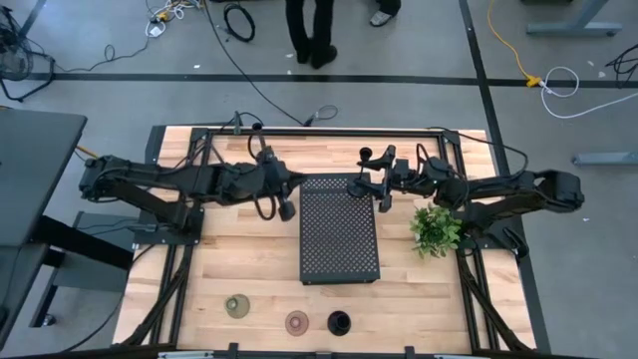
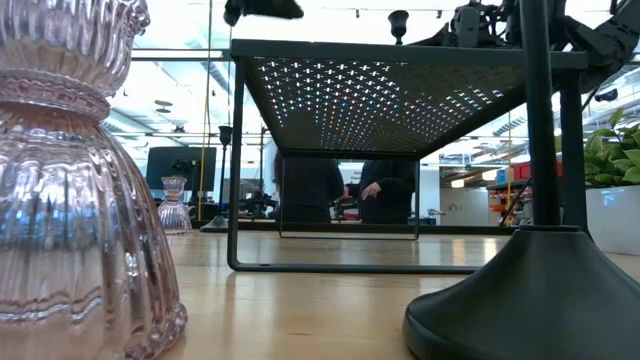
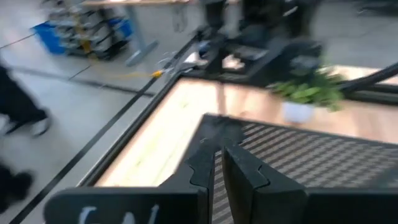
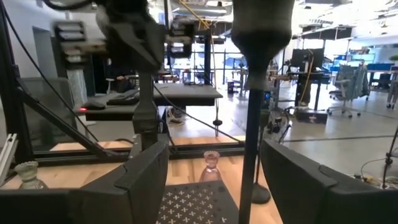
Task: Pick & Place candle stick holders
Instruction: Align the top black candle holder with the other black candle holder on the shelf
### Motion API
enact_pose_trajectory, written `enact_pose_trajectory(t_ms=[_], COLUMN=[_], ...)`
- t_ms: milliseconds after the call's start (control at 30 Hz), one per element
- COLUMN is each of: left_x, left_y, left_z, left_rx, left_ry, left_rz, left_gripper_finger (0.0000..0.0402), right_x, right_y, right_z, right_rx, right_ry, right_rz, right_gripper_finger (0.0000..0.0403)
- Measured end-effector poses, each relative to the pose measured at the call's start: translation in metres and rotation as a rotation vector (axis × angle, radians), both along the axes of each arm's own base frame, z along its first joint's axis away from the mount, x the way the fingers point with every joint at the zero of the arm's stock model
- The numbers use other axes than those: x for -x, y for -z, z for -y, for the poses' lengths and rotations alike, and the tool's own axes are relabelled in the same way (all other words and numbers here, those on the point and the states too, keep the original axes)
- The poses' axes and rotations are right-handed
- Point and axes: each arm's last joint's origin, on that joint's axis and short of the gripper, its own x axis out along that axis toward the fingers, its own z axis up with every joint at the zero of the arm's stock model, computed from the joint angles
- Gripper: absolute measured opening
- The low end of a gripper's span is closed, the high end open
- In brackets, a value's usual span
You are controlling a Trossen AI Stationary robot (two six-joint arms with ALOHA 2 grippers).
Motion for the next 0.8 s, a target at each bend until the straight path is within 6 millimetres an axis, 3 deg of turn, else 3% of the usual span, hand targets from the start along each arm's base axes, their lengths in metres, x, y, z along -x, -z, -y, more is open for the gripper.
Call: enact_pose_trajectory(t_ms=[700,800], left_x=[0.039,0.048], left_y=[0.038,0.054], left_z=[-0.041,-0.044], left_rx=[-0.009,-0.039], left_ry=[-0.553,-0.653], left_rz=[-0.376,-0.387], left_gripper_finger=[0.0035,0.0035], right_x=[0.026,0.026], right_y=[-0.018,-0.018], right_z=[-0.007,-0.007], right_rx=[0.001,0.001], right_ry=[0.004,0.004], right_rz=[-0.054,-0.054], right_gripper_finger=[0.0256,0.0256])
